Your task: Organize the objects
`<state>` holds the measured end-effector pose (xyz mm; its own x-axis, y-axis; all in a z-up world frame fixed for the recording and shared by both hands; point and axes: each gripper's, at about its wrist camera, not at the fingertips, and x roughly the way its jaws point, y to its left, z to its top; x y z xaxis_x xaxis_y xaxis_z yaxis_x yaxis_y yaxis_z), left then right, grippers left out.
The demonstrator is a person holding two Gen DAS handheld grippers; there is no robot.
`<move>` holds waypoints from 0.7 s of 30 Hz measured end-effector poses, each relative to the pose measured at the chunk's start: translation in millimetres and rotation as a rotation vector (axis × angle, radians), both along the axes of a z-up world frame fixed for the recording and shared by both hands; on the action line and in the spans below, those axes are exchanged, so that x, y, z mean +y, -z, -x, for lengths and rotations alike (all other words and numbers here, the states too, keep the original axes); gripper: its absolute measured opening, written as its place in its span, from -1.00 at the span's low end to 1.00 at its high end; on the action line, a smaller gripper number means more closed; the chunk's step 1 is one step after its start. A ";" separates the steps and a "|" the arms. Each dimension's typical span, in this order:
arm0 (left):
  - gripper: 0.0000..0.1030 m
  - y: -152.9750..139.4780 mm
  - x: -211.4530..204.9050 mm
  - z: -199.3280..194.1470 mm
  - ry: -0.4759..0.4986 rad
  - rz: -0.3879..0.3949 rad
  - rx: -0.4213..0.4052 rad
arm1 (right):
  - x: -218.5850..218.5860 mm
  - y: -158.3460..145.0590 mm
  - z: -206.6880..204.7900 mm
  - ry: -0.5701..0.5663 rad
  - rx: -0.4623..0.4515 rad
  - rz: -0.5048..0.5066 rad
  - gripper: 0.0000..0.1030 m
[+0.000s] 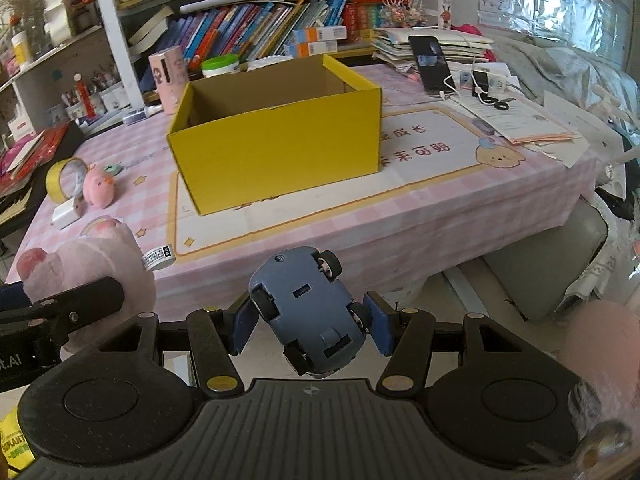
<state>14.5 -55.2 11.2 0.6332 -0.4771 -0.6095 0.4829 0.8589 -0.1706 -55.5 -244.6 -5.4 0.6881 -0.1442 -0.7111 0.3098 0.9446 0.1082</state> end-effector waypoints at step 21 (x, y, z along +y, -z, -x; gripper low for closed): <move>0.65 -8.8 -48.0 -44.0 -0.011 -0.030 -0.044 | -46.1 1.4 -58.9 -0.050 0.021 -0.020 0.06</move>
<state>58.5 -103.2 20.0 0.6649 -0.4519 -0.5947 0.4799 0.8686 -0.1235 3.4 -290.7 -6.9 0.6788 -0.0960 -0.7280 0.2652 0.9566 0.1211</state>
